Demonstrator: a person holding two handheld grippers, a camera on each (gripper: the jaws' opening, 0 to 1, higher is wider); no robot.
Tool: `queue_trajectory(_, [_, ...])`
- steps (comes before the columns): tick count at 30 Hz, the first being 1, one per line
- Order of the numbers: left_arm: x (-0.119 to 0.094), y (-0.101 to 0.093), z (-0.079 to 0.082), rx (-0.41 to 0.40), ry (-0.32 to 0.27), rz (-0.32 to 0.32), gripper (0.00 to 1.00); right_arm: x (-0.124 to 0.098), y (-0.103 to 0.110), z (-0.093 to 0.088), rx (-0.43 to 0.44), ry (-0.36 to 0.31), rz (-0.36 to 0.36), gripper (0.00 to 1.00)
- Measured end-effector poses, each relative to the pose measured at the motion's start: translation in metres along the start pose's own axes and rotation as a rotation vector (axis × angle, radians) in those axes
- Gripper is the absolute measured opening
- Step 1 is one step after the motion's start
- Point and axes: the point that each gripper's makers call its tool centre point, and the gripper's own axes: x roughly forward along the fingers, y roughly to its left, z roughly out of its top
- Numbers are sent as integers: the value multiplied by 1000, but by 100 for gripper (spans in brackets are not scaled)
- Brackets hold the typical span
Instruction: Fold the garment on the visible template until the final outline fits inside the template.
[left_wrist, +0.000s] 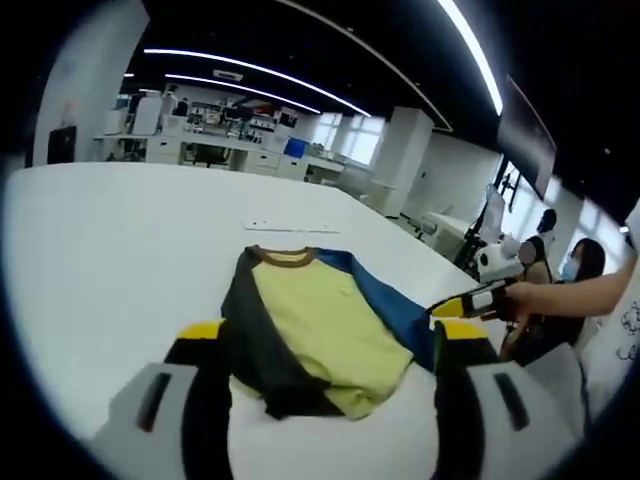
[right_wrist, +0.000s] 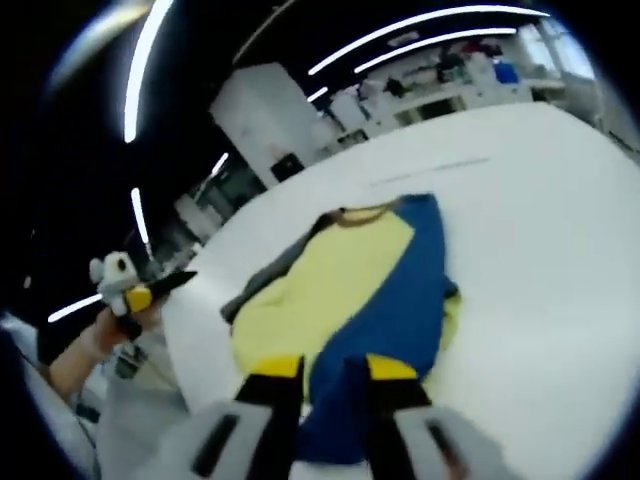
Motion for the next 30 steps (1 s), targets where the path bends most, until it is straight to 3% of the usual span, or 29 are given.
queue_trajectory(3, [0, 0, -2, 0, 2, -4, 81, -7, -4, -3, -3, -7, -12, 44])
queue_trajectory(12, [0, 2, -2, -2, 2, -5, 82, -19, -16, -21, -29, 15, -50, 70])
queue_trajectory(17, [-2, 4, -2, -3, -1, -1, 82, -15, -19, -33, -30, 55, -49, 57])
queue_trajectory(21, [-3, 5, -3, -6, -2, 2, 81, -10, -27, -40, 6, 66, -53, 51])
queue_trajectory(30, [-5, 5, -6, -19, -3, 9, 81, -3, -24, -50, 104, 70, -45, 36])
